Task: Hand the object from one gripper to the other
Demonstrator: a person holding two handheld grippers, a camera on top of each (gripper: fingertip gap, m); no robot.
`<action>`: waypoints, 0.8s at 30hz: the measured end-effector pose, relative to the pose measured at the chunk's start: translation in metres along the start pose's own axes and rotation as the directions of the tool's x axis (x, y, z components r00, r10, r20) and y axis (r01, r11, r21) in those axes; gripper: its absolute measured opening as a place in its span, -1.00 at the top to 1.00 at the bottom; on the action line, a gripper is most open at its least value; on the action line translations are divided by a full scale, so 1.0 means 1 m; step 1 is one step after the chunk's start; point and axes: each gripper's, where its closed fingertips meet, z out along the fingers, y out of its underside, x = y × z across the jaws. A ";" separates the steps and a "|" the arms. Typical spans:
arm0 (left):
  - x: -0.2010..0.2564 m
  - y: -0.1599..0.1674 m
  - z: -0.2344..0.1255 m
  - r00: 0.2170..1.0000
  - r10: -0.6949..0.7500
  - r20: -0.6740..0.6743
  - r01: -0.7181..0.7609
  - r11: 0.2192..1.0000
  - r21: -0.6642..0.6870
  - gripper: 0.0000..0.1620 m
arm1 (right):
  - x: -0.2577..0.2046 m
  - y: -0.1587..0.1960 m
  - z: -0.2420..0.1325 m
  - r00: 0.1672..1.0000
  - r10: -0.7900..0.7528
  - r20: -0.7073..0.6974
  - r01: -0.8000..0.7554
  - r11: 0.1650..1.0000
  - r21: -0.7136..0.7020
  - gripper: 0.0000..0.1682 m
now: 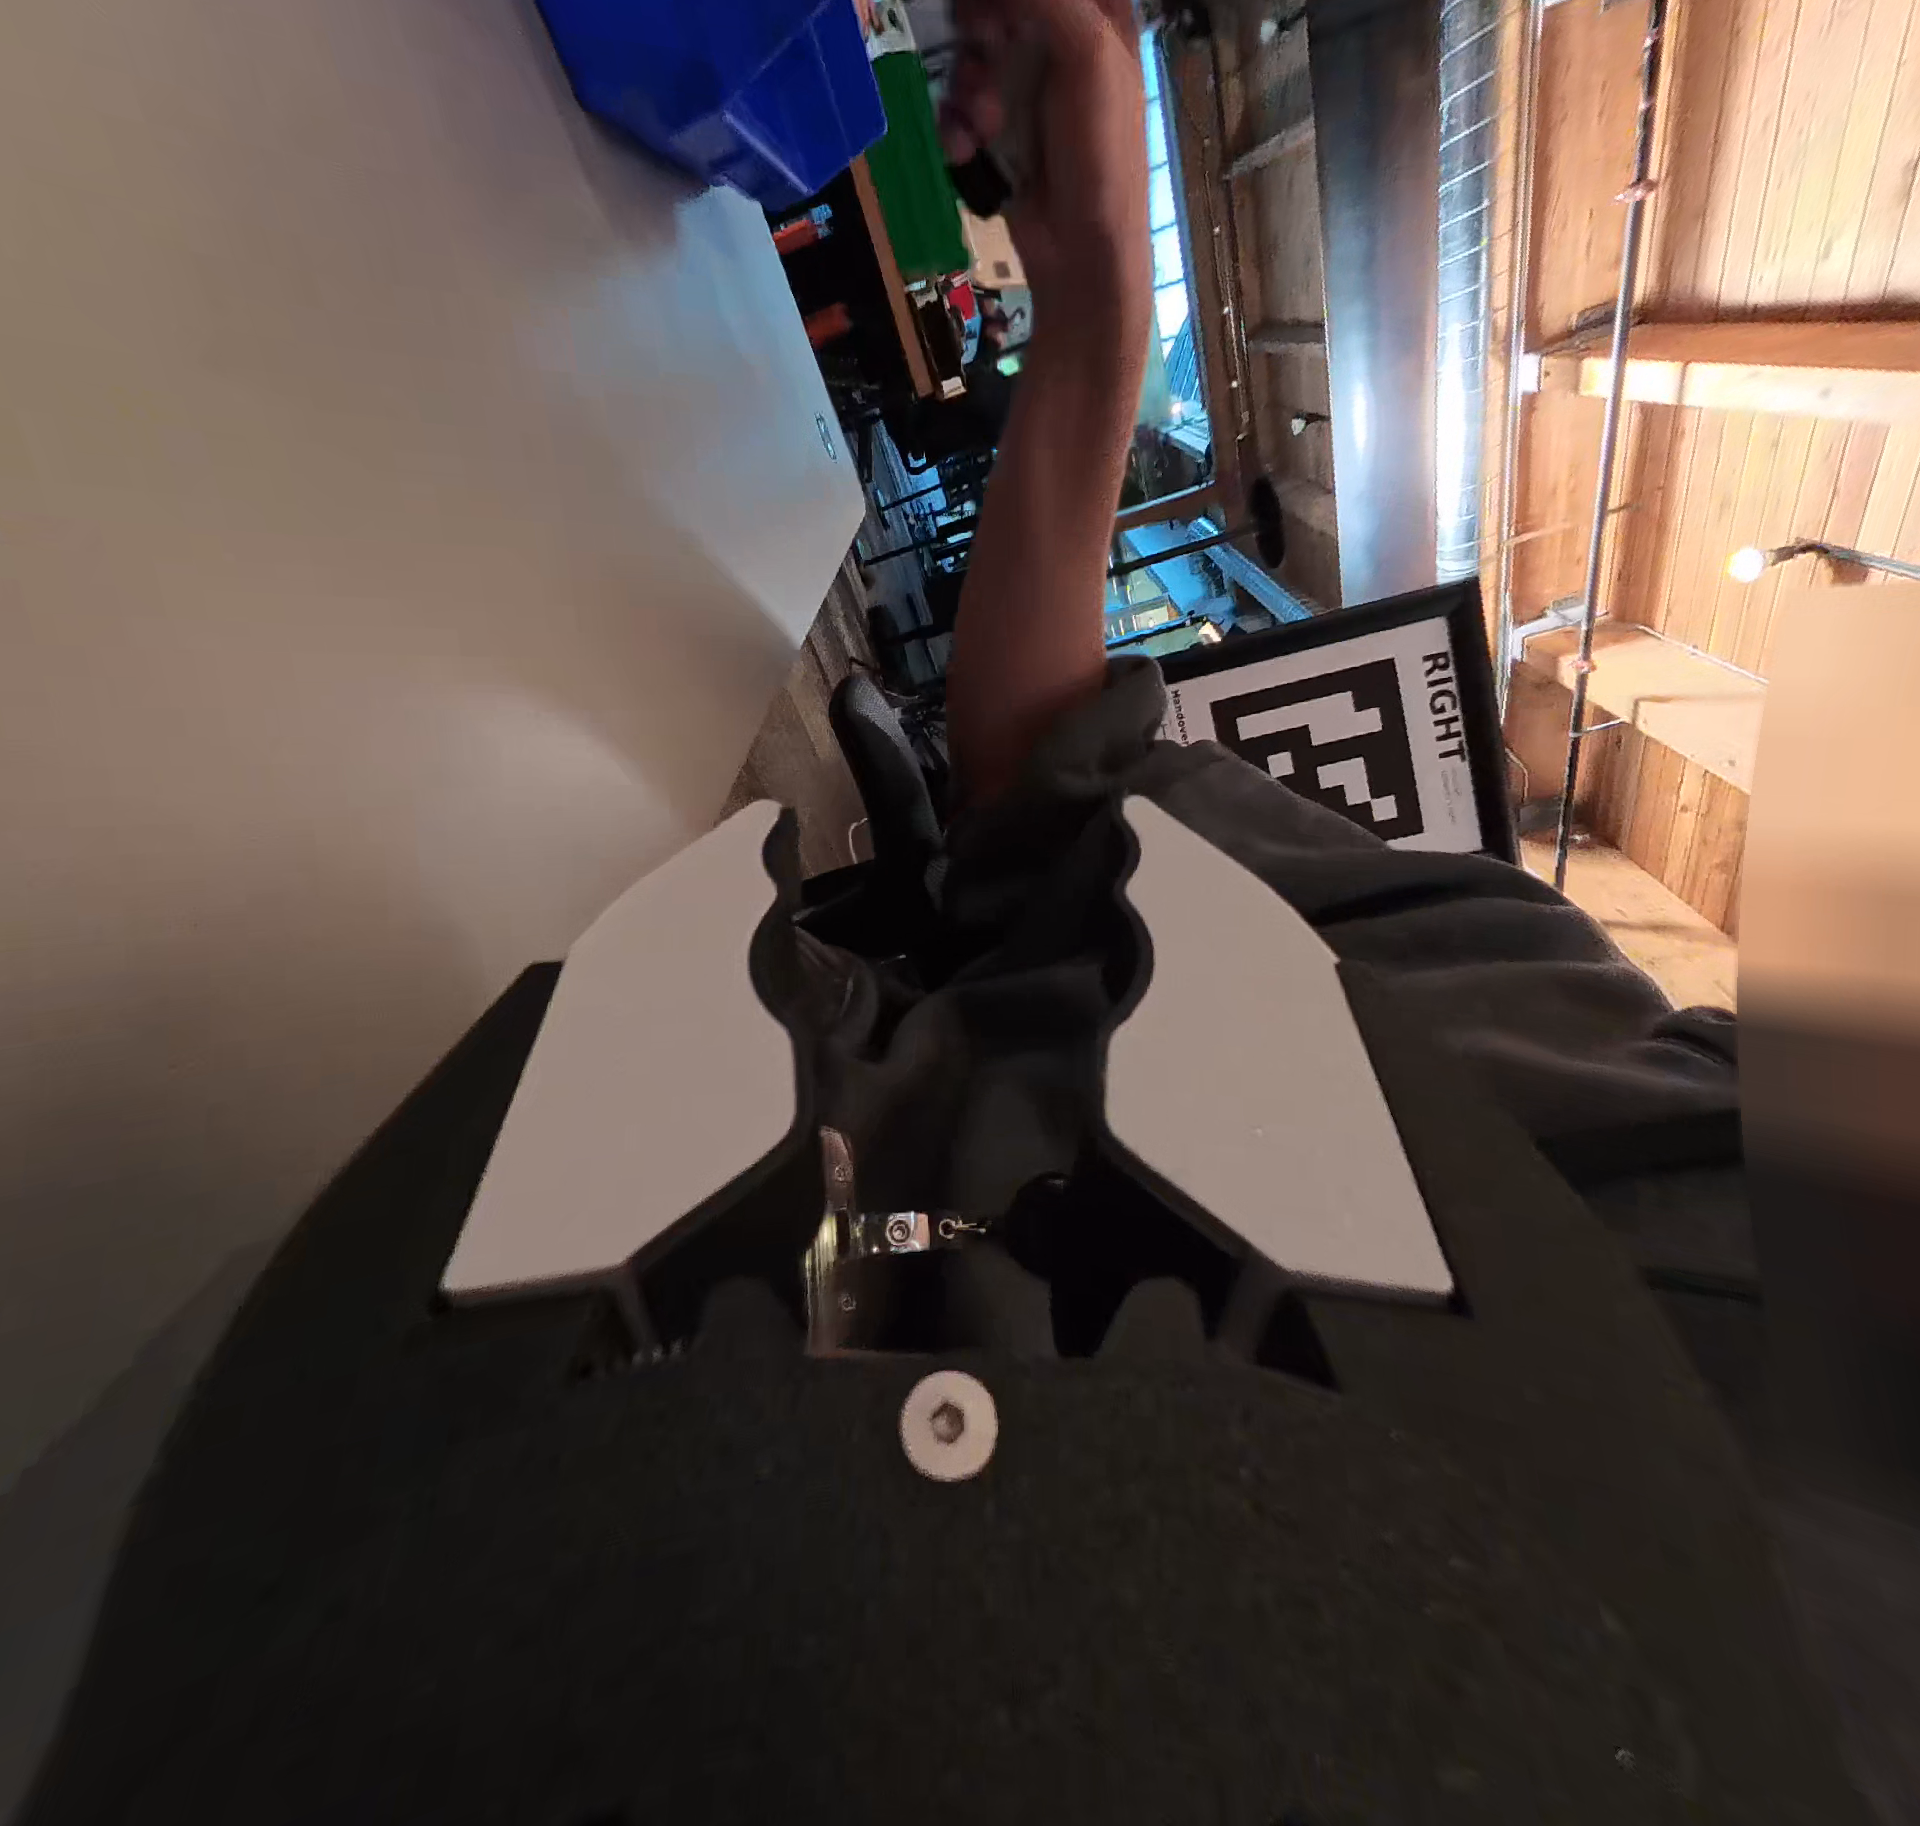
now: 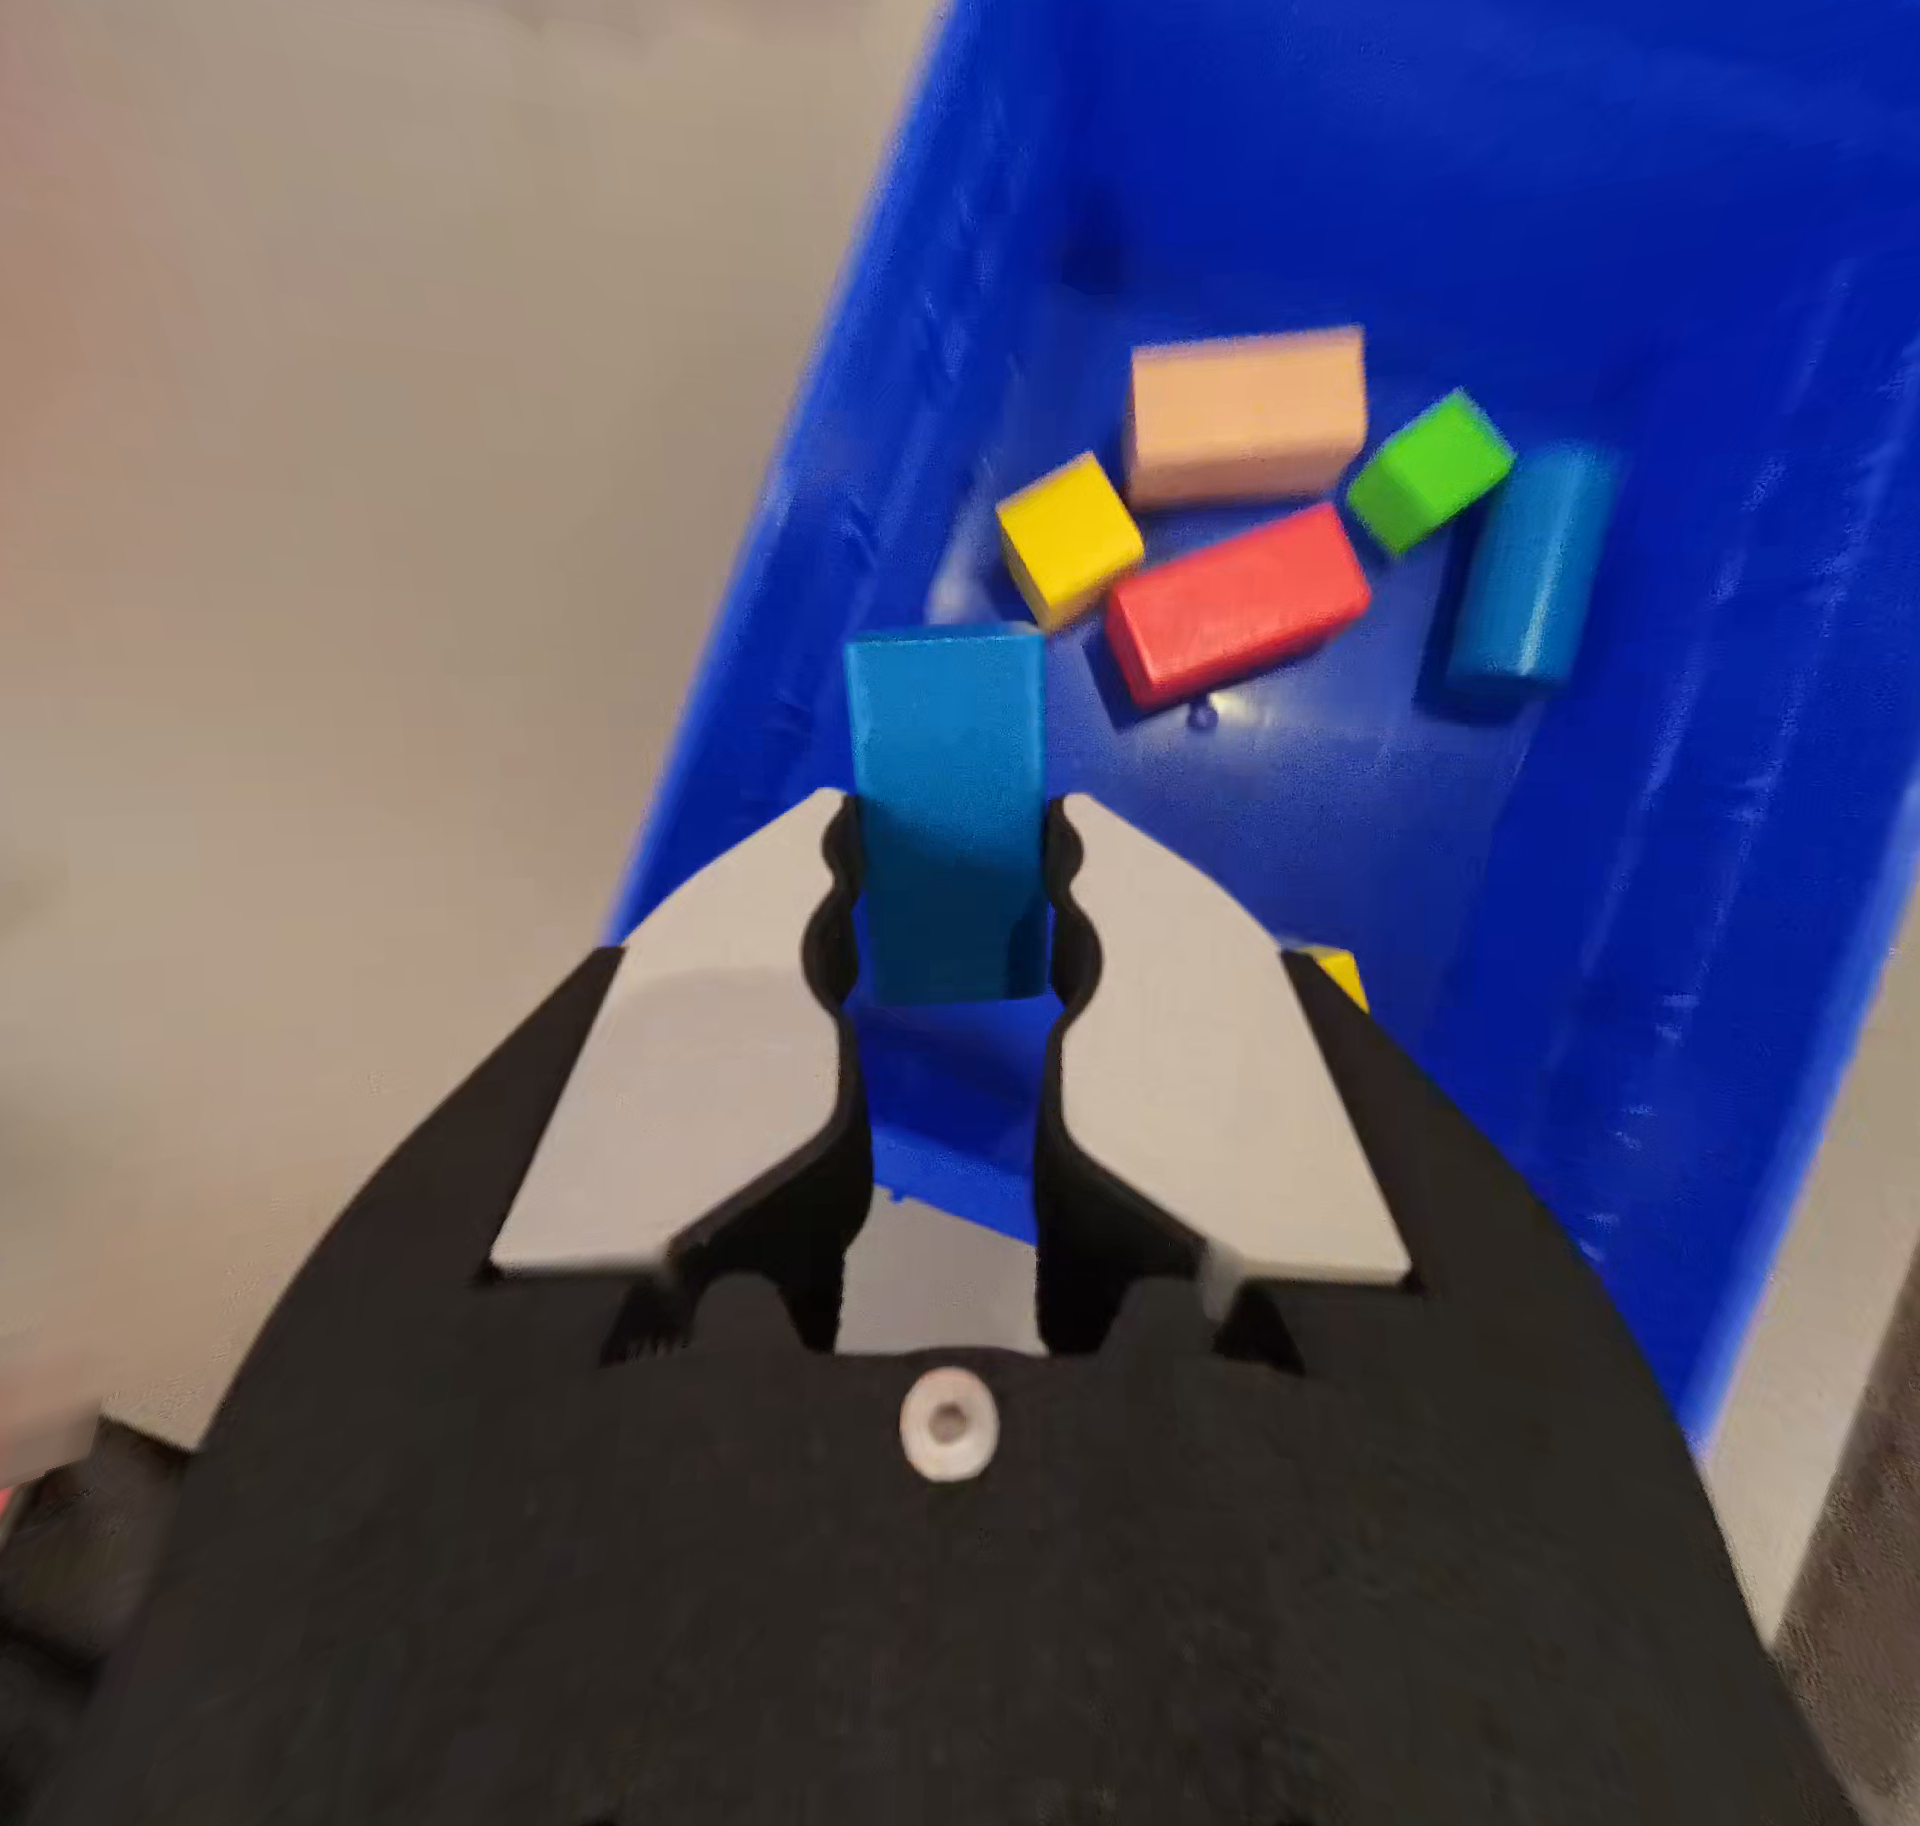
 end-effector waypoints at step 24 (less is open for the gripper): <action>-0.030 -0.042 -0.076 0.695 0.418 0.585 -0.420 0.897 -0.141 0.34 | -0.054 0.028 -0.064 0.979 -0.183 -0.094 0.202 0.939 0.278 0.38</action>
